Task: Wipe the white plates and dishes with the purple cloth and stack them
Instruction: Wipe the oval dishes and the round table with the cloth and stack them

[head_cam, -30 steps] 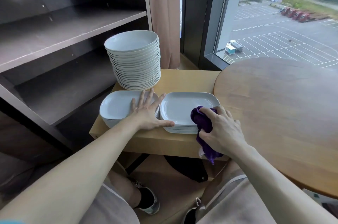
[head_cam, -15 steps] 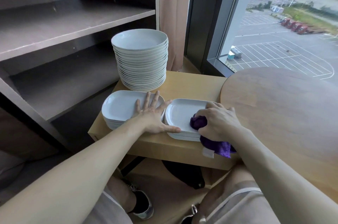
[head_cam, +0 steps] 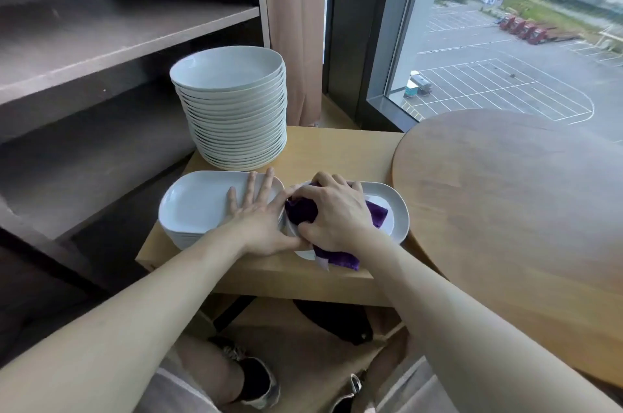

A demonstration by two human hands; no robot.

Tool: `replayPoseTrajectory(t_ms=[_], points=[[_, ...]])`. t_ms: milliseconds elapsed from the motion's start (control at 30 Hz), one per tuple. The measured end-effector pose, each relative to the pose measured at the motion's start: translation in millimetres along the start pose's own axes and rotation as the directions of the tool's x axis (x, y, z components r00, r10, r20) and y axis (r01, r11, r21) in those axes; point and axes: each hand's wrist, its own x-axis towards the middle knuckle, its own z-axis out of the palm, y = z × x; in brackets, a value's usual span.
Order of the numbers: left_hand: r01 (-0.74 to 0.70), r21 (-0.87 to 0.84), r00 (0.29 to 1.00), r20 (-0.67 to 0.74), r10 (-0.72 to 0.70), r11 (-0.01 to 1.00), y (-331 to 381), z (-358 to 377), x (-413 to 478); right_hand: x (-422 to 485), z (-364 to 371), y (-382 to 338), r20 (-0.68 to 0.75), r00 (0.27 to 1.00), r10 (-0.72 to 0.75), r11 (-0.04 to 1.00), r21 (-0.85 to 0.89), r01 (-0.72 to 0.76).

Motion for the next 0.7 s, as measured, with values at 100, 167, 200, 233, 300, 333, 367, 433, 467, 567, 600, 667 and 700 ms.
replayPoseTrajectory(t_ms=[100, 167, 200, 233, 300, 333, 367, 433, 467, 567, 600, 667, 700], points=[[0.013, -0.005, 1.000, -0.001, -0.013, 1.000, 0.8, -0.4, 0.5, 3.5, 2.2, 5.0, -0.035, 0.998, 0.053, 0.997, -0.061, -0.055], [0.027, 0.002, 1.000, 0.011, -0.027, 1.000, 3.2, -1.6, -1.4, 7.1, -5.7, 14.2, -0.017, 0.994, 0.105, 0.989, -0.105, -0.106], [0.029, 0.007, 0.999, 0.012, -0.029, 1.000, 3.9, -2.3, -1.8, 7.3, -10.5, 19.9, -0.012, 0.991, 0.131, 0.983, -0.130, -0.131], [0.031, 0.011, 0.999, 0.017, -0.031, 0.999, 4.3, -2.9, -2.4, 5.6, -14.7, 26.2, -0.006, 0.988, 0.154, 0.976, -0.157, -0.154], [0.032, 0.018, 0.999, 0.032, -0.033, 0.999, 4.8, -5.0, -3.3, -2.0, -22.5, 39.4, 0.004, 0.980, 0.199, 0.953, -0.235, -0.193], [0.033, 0.019, 0.999, 0.037, -0.034, 0.999, 5.1, -5.4, -3.6, -7.6, -26.6, 45.7, 0.010, 0.974, 0.227, 0.935, -0.281, -0.215], [0.033, 0.018, 0.999, 0.039, -0.034, 0.999, 5.6, -5.8, -4.3, -13.9, -31.4, 51.6, 0.017, 0.965, 0.262, 0.915, -0.323, -0.243], [0.036, 0.013, 0.999, 0.039, -0.037, 0.999, 6.1, -7.0, -5.2, -26.0, -39.7, 60.3, 0.029, 0.946, 0.324, 0.881, -0.374, -0.290], [0.039, 0.016, 0.999, 0.036, -0.040, 0.999, 6.4, -7.2, -5.8, -32.0, -41.6, 63.0, 0.032, 0.943, 0.331, 0.875, -0.385, -0.294], [0.045, 0.031, 0.999, 0.020, -0.046, 0.998, 7.2, -6.6, -5.7, -45.6, -40.4, 62.0, 0.044, 0.950, 0.310, 0.889, -0.366, -0.273], [0.046, 0.036, 0.999, 0.014, -0.047, 0.998, 7.4, -6.0, -5.6, -48.6, -39.4, 60.0, 0.056, 0.950, 0.306, 0.900, -0.342, -0.270], [0.044, 0.046, 0.999, -0.005, -0.044, 0.998, 7.3, -4.6, -4.8, -52.6, -39.0, 56.0, 0.083, 0.953, 0.291, 0.923, -0.287, -0.256], [0.043, 0.052, 0.999, -0.015, -0.042, 0.998, 6.9, -4.1, -4.5, -53.1, -39.6, 54.3, 0.100, 0.957, 0.274, 0.935, -0.261, -0.240]])
